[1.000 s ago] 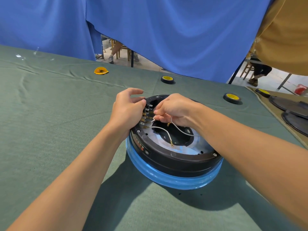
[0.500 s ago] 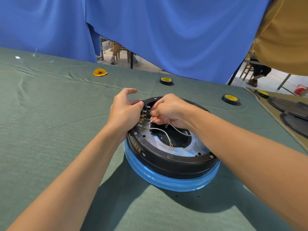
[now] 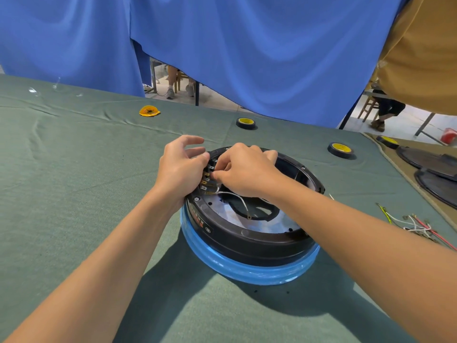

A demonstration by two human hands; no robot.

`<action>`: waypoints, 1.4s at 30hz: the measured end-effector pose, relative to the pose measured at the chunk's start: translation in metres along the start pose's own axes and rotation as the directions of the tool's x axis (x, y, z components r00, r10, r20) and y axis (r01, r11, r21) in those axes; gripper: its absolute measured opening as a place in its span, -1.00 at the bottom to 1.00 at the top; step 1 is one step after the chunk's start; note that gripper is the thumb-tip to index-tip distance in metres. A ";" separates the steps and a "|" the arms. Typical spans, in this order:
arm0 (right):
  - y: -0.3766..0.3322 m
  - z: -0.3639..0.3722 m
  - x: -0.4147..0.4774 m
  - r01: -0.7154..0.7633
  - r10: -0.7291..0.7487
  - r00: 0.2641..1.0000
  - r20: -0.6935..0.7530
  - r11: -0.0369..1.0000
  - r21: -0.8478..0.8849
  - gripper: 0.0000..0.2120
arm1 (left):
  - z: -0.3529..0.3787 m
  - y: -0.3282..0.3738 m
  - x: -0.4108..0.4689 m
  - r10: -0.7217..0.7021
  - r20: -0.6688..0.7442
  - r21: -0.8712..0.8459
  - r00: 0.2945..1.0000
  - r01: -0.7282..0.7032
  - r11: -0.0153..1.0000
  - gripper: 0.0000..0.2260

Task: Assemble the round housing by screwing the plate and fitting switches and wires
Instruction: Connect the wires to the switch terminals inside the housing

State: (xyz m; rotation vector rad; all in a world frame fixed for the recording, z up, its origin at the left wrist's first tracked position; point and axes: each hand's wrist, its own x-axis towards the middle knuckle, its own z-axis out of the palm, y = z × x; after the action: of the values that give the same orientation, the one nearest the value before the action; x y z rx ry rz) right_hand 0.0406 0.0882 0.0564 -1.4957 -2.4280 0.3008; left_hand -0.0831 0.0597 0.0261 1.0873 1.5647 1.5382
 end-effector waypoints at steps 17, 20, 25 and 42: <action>-0.003 0.000 0.010 -0.103 0.099 0.991 0.085 0.993 0.049 -0.89 | -0.001 -0.003 0.001 0.005 -0.022 0.011 1.000 -0.005 1.000 -0.72; -0.001 0.000 0.009 -0.106 0.101 0.991 0.085 0.993 0.058 -0.88 | -0.001 -0.003 0.001 0.011 -0.021 0.009 1.000 -0.011 1.000 -0.72; -0.001 0.001 0.010 -0.113 0.108 0.992 0.069 0.991 0.074 -0.87 | -0.001 -0.004 0.002 0.008 -0.018 0.008 1.000 -0.008 1.000 -0.72; -0.012 0.009 0.005 -0.121 0.120 0.993 0.019 0.990 0.068 -0.88 | 0.000 -0.004 0.002 0.002 -0.026 -0.021 1.000 -0.002 1.000 -0.76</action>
State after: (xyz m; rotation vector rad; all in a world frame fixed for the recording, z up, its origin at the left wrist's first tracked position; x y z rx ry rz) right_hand 0.0258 0.0868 0.0527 -1.6184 -2.3180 0.4173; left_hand -0.0842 0.0618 0.0221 1.0618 1.5618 1.5725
